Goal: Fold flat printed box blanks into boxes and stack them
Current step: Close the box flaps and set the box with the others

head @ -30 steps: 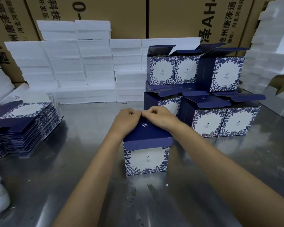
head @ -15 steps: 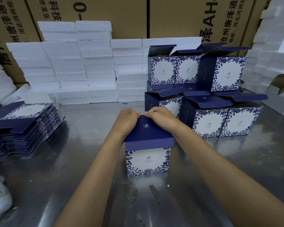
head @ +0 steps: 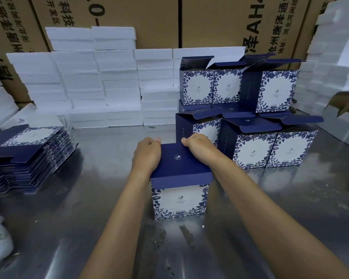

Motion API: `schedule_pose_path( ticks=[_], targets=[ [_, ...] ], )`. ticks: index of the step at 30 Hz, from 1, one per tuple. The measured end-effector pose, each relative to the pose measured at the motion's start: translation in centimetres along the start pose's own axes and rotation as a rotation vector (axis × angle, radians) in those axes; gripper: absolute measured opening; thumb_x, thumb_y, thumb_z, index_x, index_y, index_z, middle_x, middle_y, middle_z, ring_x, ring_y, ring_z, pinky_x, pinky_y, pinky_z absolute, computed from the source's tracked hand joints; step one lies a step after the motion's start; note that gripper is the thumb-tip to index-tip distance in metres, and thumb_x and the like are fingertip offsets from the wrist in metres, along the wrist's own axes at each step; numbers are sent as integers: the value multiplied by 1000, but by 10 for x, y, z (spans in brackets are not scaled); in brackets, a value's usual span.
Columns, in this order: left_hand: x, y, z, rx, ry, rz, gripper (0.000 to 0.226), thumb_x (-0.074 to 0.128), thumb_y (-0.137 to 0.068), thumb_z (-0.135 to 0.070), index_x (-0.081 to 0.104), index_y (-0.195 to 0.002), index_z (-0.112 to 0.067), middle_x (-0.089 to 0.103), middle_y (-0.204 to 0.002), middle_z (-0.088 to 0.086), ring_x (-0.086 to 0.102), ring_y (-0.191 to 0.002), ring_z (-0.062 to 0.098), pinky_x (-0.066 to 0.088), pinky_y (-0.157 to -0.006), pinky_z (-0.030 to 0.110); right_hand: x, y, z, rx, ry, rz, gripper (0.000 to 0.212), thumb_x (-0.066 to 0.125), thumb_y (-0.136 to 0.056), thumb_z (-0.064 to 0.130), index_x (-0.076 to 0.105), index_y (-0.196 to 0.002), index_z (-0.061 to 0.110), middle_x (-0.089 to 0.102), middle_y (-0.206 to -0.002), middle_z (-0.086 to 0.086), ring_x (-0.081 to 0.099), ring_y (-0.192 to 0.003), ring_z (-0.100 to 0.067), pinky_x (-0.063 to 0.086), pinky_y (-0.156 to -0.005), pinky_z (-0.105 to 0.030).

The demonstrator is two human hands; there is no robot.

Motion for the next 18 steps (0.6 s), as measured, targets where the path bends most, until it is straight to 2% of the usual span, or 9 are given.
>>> schedule_pose_path(
  ticks=[2, 4, 6, 7, 10, 12, 15, 16, 18],
  targets=[
    [2, 0, 1, -1, -1, 2, 36, 42, -104, -30, 34, -71, -18, 40, -72, 0, 38, -73, 24, 27, -63, 33, -2, 2, -4, 13, -31, -22, 22, 46, -103, 23, 52, -87, 8, 54, -81, -19, 50, -64, -20, 36, -54, -25],
    [3, -2, 0, 3, -17, 3, 36, 41, -104, -31, 33, -71, -18, 40, -72, 0, 38, -73, 25, 27, -64, 33, -4, 1, -3, -22, -53, -62, 25, 50, -101, 21, 56, -88, 0, 60, -95, -33, 54, -74, -21, 41, -65, -29],
    [3, -5, -1, 14, -35, 0, 34, 42, -104, -31, 36, -74, -17, 42, -72, 1, 40, -73, 24, 29, -64, 32, -12, 2, 6, -133, -24, -147, 13, 57, -99, 17, 60, -96, 4, 65, -106, -19, 58, -90, -18, 46, -80, -29],
    [4, -6, -3, 26, -50, -4, 32, 42, -104, -31, 38, -75, -17, 45, -73, 1, 42, -73, 24, 31, -64, 32, -19, 7, 15, -214, -15, -196, 7, 62, -97, 14, 63, -101, 8, 64, -109, -10, 57, -93, -13, 46, -83, -21],
    [3, -14, -10, 62, -64, -56, 31, 46, -103, -28, 44, -75, -16, 51, -76, 2, 48, -73, 23, 35, -65, 31, -27, 22, 27, -400, -55, -192, 5, 71, -90, 8, 71, -93, 12, 66, -103, -1, 56, -83, 3, 40, -75, -6],
    [3, -21, -17, 80, -51, -72, 30, 48, -102, -24, 48, -73, -16, 56, -80, 0, 53, -75, 23, 41, -68, 30, -20, 36, 22, -442, -85, -71, 4, 77, -88, 14, 75, -90, 16, 70, -100, 4, 61, -90, 2, 40, -81, -7],
    [-2, -23, -36, 206, -71, -144, 19, 57, -97, -24, 69, -91, -11, 68, -104, -1, 61, -102, 23, 49, -92, 36, -12, 51, 12, -471, -38, 30, 16, 83, -83, 21, 77, -98, 21, 65, -114, 5, 57, -118, -9, 39, -105, -21],
    [-7, -18, -45, 283, -78, -194, 17, 60, -96, -25, 70, -93, -12, 68, -107, 0, 60, -104, 19, 49, -93, 35, -11, 52, 10, -475, -32, 42, 20, 83, -82, 21, 76, -101, 21, 63, -119, 5, 54, -122, -10, 38, -110, -24],
    [-9, -3, -50, 383, 49, -171, 11, 65, -94, -24, 69, -85, -18, 68, -97, -5, 59, -89, 3, 46, -80, 20, -12, 53, 7, -481, -45, 39, 26, 84, -82, 19, 76, -106, 19, 60, -123, 4, 52, -126, -9, 35, -114, -28]
  ],
)
Point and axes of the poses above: each hand's wrist, its own y-axis away from the middle knuckle, its own x-axis out of the palm, z = x × y, the point moved 10 cm from there along -y, towards the middle knuckle
